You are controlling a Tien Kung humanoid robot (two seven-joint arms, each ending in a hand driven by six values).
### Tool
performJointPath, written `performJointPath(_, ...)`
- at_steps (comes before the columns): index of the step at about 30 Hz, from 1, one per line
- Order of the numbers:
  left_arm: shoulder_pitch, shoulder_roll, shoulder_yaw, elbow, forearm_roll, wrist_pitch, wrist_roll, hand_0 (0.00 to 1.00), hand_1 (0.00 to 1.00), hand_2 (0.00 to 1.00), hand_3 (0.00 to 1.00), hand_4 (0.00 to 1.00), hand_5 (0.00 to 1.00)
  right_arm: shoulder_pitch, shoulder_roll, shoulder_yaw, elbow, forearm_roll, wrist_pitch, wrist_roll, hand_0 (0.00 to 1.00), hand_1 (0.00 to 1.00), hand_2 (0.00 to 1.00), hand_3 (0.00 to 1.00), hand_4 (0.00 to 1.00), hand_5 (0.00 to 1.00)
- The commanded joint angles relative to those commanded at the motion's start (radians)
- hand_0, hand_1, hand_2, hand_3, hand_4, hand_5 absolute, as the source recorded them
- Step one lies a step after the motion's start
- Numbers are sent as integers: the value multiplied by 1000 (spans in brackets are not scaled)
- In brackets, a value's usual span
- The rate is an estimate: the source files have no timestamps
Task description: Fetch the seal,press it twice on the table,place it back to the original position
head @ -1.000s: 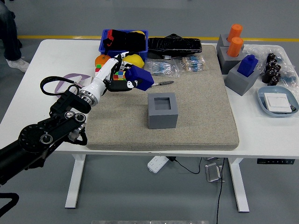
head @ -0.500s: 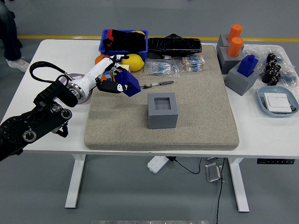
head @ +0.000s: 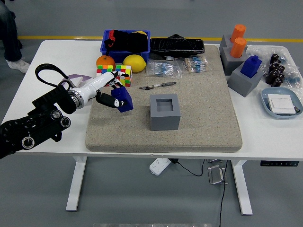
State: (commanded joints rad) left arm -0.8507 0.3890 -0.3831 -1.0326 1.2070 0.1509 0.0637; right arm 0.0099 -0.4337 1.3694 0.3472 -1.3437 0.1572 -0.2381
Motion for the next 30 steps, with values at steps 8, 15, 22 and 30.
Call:
performJointPath(8, -5, -10, 35, 23, 21, -5, 7, 836, 502, 459, 915, 732, 2, 0, 1, 4, 1, 0, 0, 0, 885, 748, 751, 747, 832, 523)
performJointPath(15, -2, -31, 69, 53, 35, 0, 3, 836, 499, 461, 915, 731, 2, 1, 4, 2, 2, 1, 0, 0, 885, 748, 751, 744, 831, 523)
performJointPath(22, 1, -49, 89, 71, 27, 15, -12, 836, 499, 463, 915, 730, 2, 2, 5, 4, 1, -1, 0, 0, 885, 748, 751, 744, 832, 523)
performJointPath(30, 2, -68, 94, 93, 15, 32, -29, 836, 497, 460, 914, 728, 2, 4, 6, 3, 1, -1, 0, 0, 885, 748, 751, 745, 832, 524)
